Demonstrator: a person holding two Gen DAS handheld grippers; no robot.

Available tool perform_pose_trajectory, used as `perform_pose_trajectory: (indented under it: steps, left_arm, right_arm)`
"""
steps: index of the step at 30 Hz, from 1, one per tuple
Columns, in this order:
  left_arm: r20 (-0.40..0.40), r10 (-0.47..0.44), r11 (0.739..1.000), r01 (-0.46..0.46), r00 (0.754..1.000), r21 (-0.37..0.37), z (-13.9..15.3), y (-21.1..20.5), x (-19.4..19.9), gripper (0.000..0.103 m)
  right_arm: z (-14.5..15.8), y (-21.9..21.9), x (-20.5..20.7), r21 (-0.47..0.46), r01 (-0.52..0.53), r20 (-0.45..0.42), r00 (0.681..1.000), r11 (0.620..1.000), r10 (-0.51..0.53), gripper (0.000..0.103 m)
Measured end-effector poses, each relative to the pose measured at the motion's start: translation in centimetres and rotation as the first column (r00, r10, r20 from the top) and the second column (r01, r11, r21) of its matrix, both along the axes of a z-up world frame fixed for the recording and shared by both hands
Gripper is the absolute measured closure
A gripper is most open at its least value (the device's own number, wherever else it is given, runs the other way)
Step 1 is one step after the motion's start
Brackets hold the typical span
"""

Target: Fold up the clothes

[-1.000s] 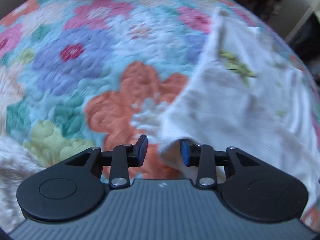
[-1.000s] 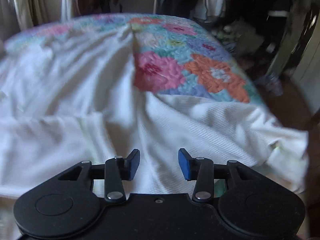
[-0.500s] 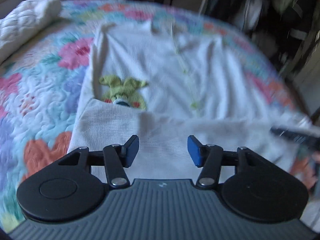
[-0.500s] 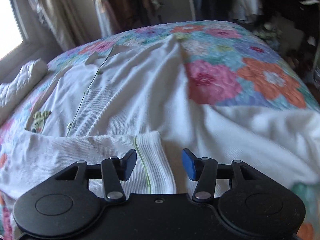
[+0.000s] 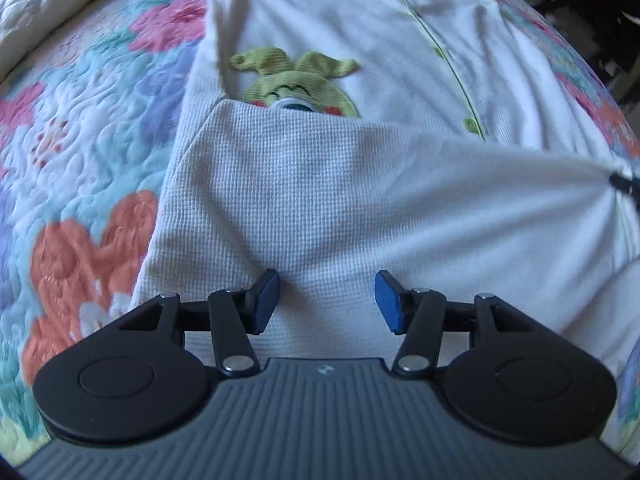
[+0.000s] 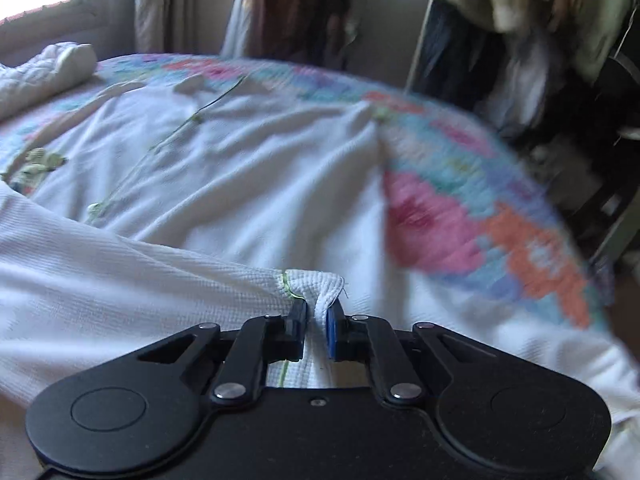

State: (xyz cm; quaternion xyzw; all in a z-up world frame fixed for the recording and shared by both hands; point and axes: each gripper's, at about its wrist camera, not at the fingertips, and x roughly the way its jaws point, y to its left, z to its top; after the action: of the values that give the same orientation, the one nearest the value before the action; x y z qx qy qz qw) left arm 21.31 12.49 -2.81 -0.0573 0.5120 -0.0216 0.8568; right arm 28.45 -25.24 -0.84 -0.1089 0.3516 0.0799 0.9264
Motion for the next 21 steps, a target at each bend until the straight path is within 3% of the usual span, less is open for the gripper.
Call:
perform_pose_trajectory:
  steps: [3, 8, 13, 14, 17, 21]
  left_arm:
    - [-0.011, -0.011, 0.999, 0.011, 1.000, 0.049, -0.1, -0.5, 0.0, 0.050]
    - [0.000, -0.016, 0.996, 0.016, 1.000, 0.084, 0.2, -1.6, 0.2, 0.050]
    - [0.142, -0.108, 0.992, 0.096, 0.984, 0.086, 3.2, -3.8, -1.2, 0.050]
    - [0.175, -0.132, 0.990, 0.120, 0.976, 0.074, 4.1, -4.6, -1.6, 0.049]
    - [0.241, -0.213, 0.977, 0.210, 0.947, 0.041, 6.4, -8.6, -2.2, 0.048]
    - [0.269, -0.316, 0.947, 0.322, 0.910, 0.023, 8.5, -16.2, -2.6, 0.048]
  right_arm:
    - [-0.9, -0.5, 0.6, 0.031, 0.007, -0.068, 0.998, 1.000, -0.005, 0.091]
    - [0.9, -2.6, 0.7, 0.102, 0.092, -0.082, 0.993, 0.991, -0.083, 0.059]
    - [5.1, -7.4, -3.2, 0.080, 0.348, -0.046, 0.937, 0.934, -0.346, 0.035]
    - [5.9, -8.9, -4.2, 0.115, 0.374, -0.033, 0.927, 0.920, -0.372, 0.033]
    - [6.6, -14.5, -6.2, 0.251, 0.476, -0.049, 0.876, 0.843, -0.480, 0.025]
    - [5.9, -20.6, -8.0, 0.427, 0.612, -0.132, 0.770, 0.666, -0.624, 0.025]
